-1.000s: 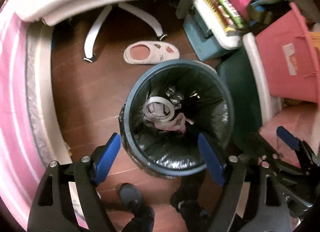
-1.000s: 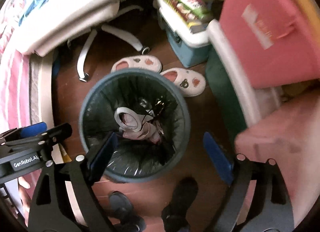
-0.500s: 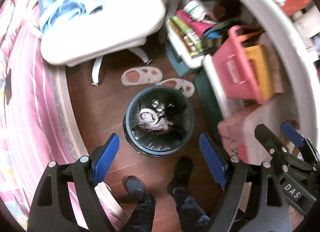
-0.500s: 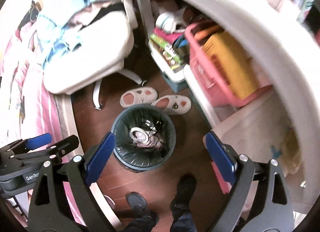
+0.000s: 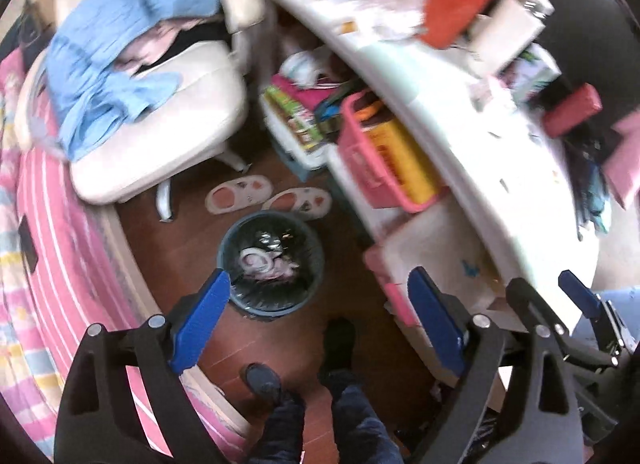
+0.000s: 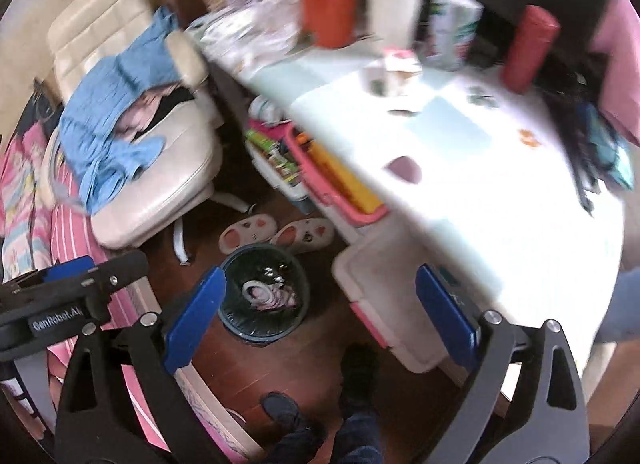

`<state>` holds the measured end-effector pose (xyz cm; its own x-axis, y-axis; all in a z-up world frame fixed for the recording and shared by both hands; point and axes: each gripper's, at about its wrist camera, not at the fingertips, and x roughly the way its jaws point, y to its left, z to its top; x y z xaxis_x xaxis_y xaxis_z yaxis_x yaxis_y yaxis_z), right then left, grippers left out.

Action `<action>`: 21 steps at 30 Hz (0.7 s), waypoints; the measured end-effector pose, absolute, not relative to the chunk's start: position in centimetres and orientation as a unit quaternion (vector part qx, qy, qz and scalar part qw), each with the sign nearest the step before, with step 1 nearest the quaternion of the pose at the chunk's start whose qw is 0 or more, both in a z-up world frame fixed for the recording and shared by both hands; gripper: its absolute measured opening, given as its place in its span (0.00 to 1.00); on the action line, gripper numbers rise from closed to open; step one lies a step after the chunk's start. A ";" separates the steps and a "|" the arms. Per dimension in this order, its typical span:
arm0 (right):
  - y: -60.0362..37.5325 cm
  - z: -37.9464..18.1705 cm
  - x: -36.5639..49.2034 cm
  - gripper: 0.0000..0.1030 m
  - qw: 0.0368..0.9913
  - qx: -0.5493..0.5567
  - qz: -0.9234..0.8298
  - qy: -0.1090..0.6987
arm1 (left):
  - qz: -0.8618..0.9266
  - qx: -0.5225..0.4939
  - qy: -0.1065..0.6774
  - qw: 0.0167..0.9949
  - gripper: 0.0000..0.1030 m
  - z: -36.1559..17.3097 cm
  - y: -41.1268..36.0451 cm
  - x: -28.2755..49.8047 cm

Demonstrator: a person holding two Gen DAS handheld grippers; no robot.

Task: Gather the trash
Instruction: 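Raise both tools from the bin back over the table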

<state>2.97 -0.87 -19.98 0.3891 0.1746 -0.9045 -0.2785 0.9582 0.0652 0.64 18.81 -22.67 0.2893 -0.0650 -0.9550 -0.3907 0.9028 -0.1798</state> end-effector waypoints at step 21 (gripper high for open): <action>-15.5 -17.8 16.0 0.93 0.847 0.027 0.044 0.529 | 0.038 -0.128 0.590 0.796 0.87 -19.4 6.6 19.8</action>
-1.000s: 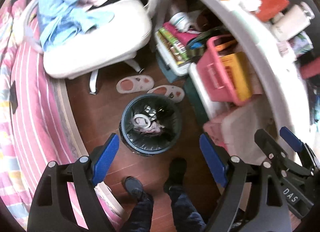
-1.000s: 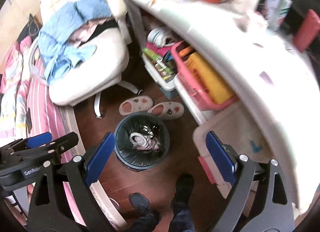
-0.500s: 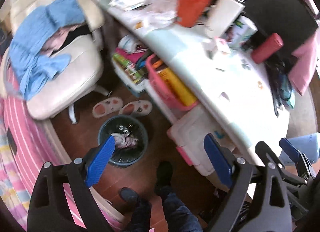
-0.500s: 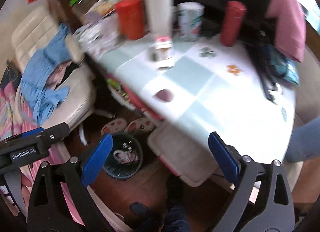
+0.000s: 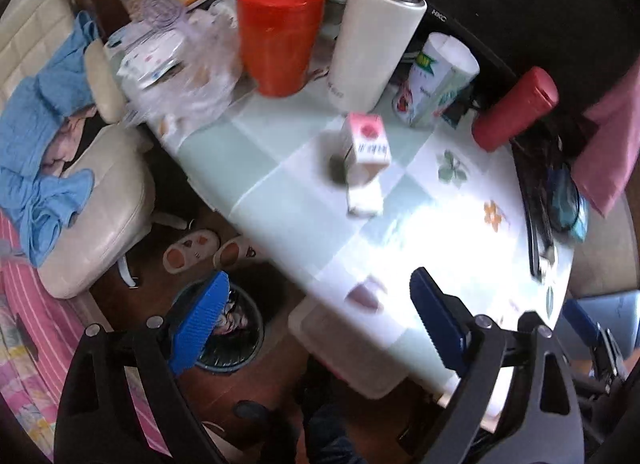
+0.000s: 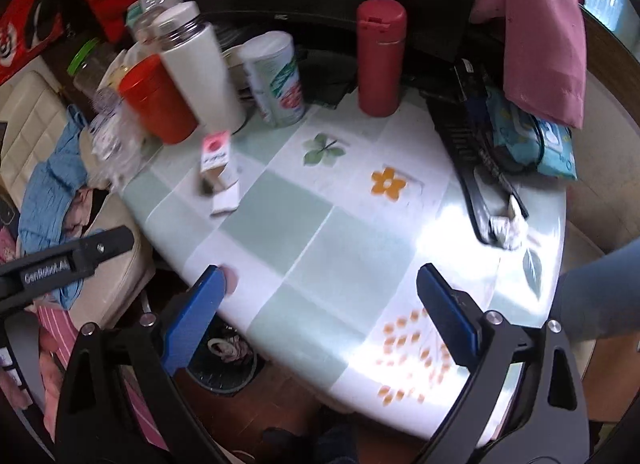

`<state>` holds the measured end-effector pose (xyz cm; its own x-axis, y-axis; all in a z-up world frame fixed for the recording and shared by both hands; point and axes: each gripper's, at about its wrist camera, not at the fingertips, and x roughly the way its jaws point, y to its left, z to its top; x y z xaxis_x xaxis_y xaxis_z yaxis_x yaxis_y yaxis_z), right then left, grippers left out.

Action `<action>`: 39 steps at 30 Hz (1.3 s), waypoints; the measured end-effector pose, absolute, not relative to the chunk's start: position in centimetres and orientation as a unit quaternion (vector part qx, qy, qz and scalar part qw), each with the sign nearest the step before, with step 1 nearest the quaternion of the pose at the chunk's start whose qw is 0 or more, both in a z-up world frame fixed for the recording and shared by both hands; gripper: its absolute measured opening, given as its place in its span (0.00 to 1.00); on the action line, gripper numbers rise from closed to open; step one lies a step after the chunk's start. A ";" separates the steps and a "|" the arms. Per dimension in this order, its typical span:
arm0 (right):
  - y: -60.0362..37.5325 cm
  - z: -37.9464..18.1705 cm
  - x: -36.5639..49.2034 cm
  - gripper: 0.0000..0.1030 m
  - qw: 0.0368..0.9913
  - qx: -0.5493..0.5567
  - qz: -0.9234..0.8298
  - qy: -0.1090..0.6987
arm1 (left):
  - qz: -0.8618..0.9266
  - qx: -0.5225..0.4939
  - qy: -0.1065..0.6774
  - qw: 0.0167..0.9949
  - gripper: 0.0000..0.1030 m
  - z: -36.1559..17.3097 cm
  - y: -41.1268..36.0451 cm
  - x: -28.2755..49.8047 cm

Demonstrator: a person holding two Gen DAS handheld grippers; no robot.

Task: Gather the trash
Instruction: 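Raise both tools from the bin back over the table, then lower left gripper onto the pink vitamin box and close it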

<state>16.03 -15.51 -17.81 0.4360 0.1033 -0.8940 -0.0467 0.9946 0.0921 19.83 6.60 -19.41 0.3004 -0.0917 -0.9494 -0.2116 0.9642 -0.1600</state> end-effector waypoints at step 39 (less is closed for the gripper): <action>-17.5 -25.0 29.2 0.93 0.817 0.018 0.093 0.568 | 0.089 -0.134 0.634 0.756 0.87 -28.8 3.2 33.8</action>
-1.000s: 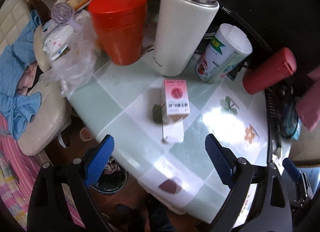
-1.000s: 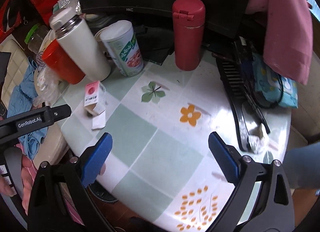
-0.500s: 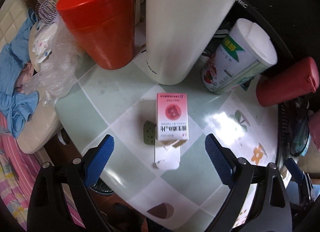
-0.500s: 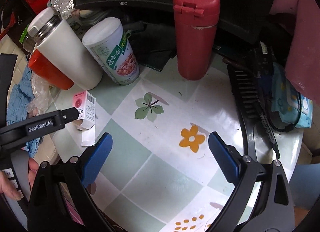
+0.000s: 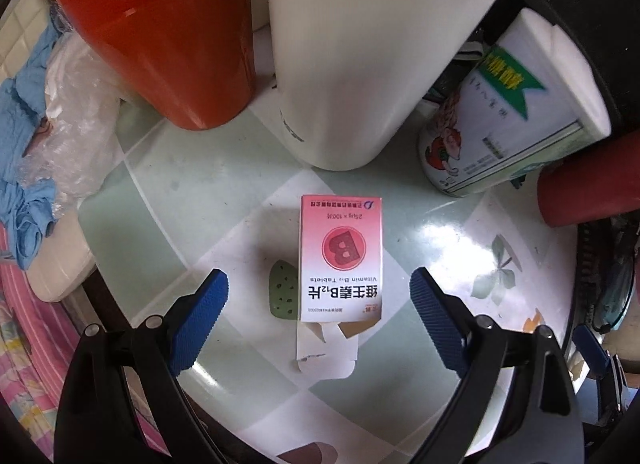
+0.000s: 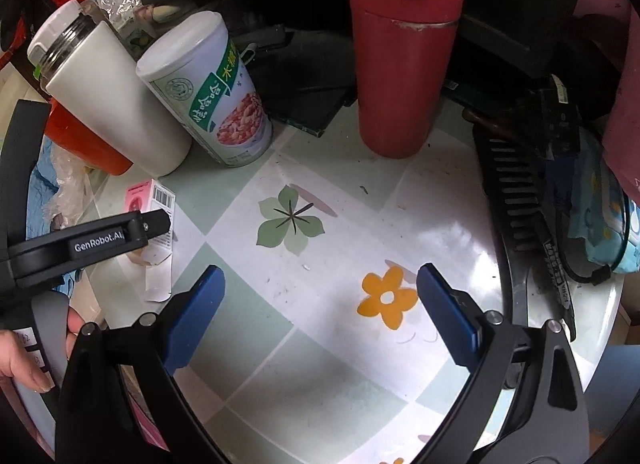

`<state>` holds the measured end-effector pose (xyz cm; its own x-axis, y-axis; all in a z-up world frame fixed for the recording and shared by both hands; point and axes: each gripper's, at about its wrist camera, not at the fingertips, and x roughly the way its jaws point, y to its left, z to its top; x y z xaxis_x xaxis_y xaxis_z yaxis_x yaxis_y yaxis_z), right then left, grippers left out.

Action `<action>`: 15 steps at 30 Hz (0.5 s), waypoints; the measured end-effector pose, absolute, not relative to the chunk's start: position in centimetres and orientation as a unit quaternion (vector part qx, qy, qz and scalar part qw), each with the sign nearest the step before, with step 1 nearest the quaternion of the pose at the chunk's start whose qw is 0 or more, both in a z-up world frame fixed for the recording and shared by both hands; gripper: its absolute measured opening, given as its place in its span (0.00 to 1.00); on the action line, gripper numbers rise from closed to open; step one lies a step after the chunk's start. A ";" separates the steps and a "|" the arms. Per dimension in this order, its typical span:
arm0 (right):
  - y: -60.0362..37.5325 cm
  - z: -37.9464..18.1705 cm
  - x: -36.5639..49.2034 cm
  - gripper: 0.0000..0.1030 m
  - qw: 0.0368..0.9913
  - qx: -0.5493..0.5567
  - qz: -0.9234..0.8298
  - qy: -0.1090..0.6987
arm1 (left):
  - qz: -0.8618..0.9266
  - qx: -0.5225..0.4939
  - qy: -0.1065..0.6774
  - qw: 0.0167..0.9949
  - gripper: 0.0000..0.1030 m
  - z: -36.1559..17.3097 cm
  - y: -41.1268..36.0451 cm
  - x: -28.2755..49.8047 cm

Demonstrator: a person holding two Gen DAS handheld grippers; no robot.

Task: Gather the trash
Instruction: 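Lower left gripper onto the pink vitamin box and close it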

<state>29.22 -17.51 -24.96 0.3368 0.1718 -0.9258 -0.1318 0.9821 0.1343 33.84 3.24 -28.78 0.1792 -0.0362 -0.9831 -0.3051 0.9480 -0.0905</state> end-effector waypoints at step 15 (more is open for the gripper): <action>-17.8 -25.8 29.4 0.93 0.816 0.016 0.093 0.570 | 0.096 -0.123 0.637 0.755 0.37 -30.2 3.1 34.1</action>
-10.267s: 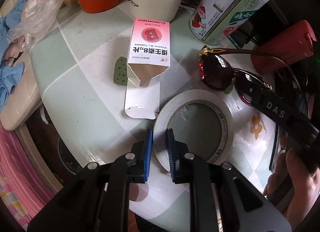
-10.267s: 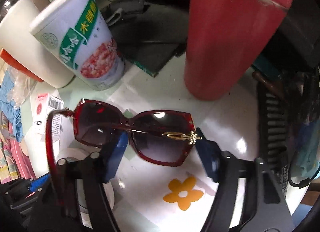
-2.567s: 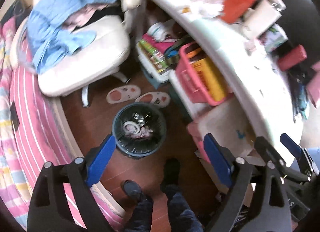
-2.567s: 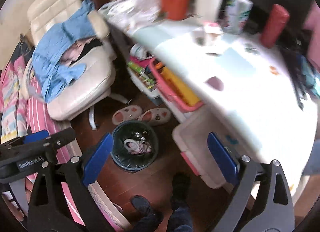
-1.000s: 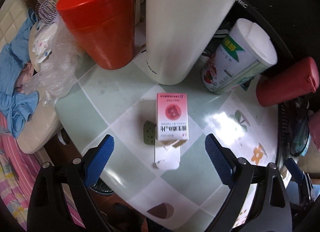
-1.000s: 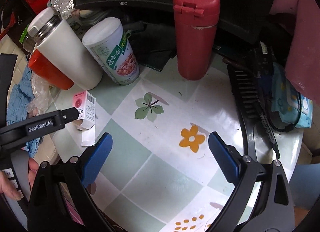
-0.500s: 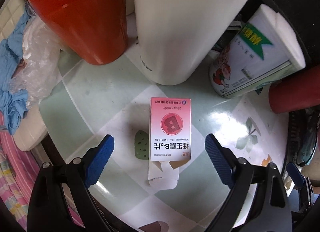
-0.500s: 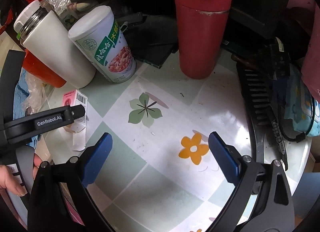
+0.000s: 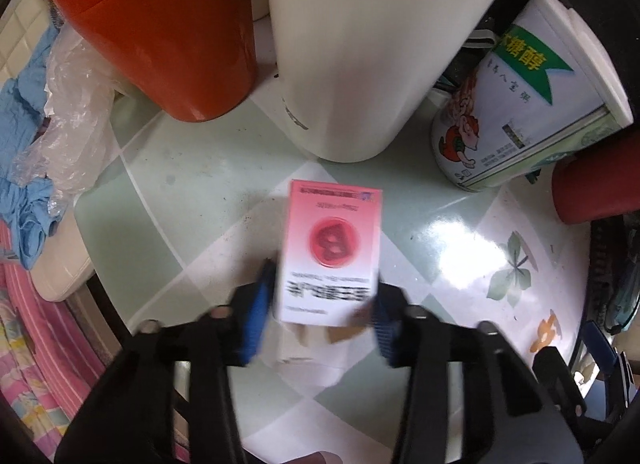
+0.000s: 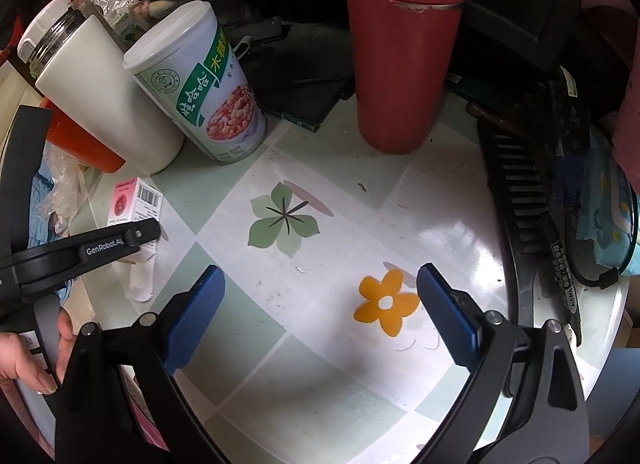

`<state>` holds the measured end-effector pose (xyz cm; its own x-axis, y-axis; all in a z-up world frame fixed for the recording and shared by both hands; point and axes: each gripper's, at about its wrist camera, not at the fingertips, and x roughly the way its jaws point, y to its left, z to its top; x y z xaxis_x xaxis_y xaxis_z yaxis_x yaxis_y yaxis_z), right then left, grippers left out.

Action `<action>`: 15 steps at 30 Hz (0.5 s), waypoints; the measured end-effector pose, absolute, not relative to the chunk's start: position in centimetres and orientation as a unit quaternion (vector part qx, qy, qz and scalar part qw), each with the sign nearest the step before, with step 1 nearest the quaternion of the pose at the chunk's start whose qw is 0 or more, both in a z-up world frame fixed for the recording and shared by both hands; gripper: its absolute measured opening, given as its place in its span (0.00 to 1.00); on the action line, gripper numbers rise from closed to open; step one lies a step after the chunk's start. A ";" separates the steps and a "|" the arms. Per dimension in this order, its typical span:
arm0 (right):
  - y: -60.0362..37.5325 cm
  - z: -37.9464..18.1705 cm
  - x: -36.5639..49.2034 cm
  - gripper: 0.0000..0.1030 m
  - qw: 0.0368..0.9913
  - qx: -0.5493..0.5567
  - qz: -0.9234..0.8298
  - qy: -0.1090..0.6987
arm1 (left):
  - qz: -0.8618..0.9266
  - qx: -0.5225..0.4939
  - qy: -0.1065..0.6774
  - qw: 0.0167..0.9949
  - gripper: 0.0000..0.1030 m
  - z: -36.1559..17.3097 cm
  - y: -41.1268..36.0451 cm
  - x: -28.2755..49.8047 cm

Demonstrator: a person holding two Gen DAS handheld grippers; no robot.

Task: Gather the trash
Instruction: 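Lower left gripper onto the pink vitamin box and close it, then carry the pink box in the left gripper over the trash bin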

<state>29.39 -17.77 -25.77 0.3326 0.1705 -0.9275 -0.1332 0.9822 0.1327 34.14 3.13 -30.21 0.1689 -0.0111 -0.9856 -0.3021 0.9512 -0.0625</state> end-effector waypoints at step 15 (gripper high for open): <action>-16.9 -24.4 28.4 0.93 0.823 0.013 0.094 0.560 | 0.081 -0.132 0.635 0.757 0.37 -28.6 3.5 31.2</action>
<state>28.39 -16.92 -24.40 0.3556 0.1692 -0.9192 -0.1393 0.9821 0.1269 31.17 3.53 -28.55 0.1798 -0.0456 -0.9827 -0.2896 0.9522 -0.0971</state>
